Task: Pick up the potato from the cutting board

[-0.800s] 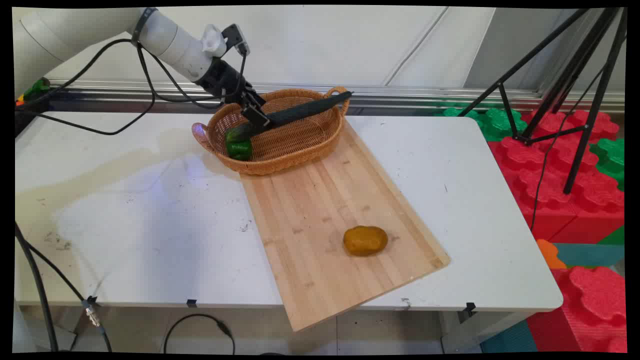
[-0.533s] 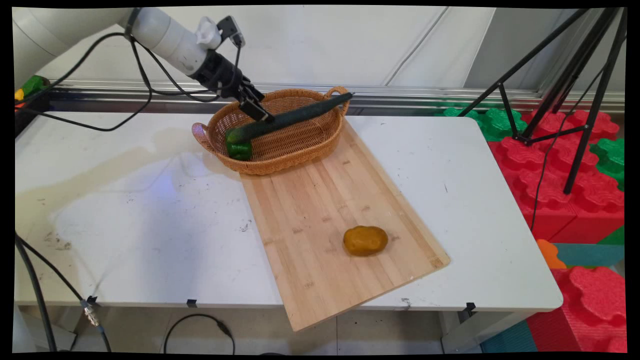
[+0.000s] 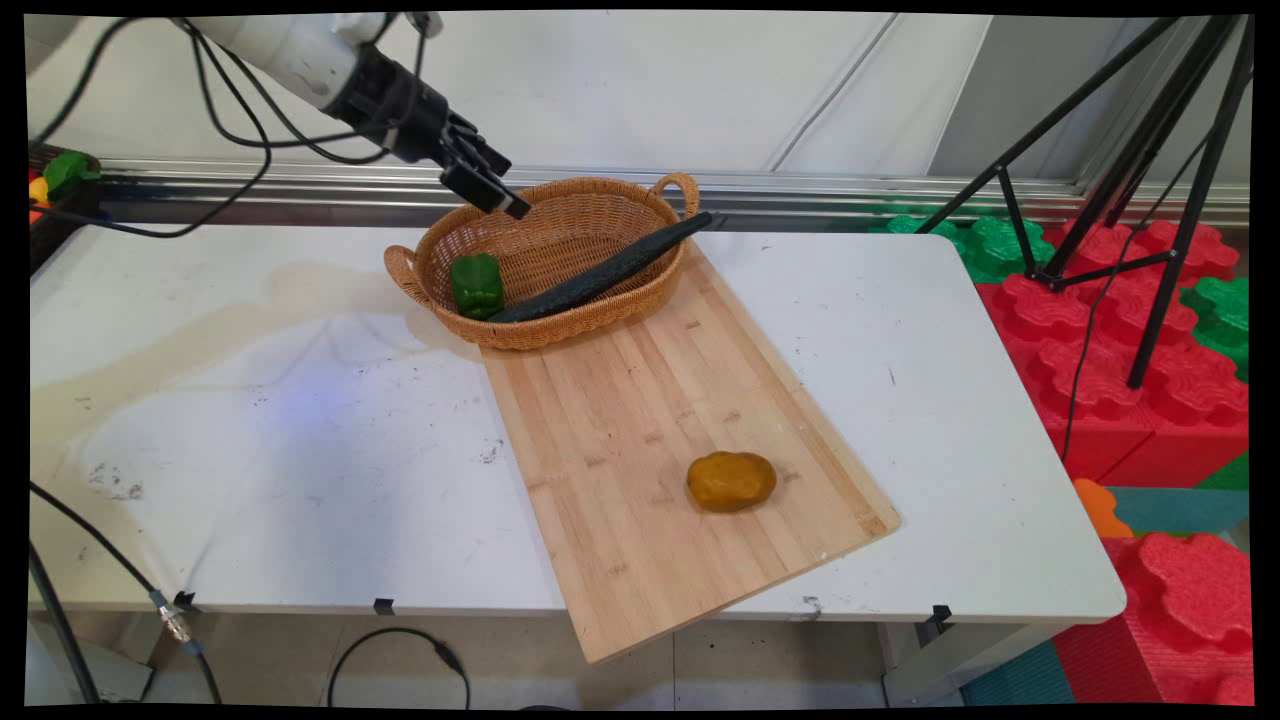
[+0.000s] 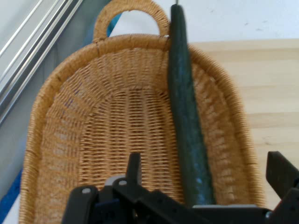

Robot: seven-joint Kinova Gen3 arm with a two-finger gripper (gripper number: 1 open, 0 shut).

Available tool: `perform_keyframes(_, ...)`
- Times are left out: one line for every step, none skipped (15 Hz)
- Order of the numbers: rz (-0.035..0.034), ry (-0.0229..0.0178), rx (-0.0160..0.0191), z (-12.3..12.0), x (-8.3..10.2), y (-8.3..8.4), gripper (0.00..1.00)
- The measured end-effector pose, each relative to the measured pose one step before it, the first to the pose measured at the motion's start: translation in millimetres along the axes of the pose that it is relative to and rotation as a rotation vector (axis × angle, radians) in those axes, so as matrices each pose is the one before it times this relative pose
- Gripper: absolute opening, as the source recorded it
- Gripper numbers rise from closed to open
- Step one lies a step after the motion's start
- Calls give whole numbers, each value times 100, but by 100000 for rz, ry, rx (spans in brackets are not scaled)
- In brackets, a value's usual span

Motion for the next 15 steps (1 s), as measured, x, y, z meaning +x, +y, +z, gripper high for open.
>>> perform_keyframes(-132,542,-1171,-785,192,572,100)
perform_keyframes(-248,614,-1484,-871,193,728,100)
perform_keyframes(-239,553,-1651,-779,180,823,100)
perform_keyframes(-121,377,-1640,-549,148,789,100)
perform_keyframes(-170,338,-1968,-497,154,947,100)
perform_keyframes(-110,159,-1970,-328,120,990,100)
perform_keyframes(-86,84,-1632,-126,57,846,100)
perform_keyframes(-62,28,-1817,-12,20,966,100)
perform_keyframes(119,-106,-1672,141,-13,923,100)
perform_keyframes(280,-62,-1250,230,-29,751,100)
perform_keyframes(628,-220,-1453,417,0,838,100)
perform_keyframes(961,-345,-1429,537,32,802,100)
perform_keyframes(1200,-370,-1159,549,64,671,100)
perform_keyframes(1431,-604,-1153,732,61,718,100)
perform_keyframes(832,-448,-588,456,39,391,100)
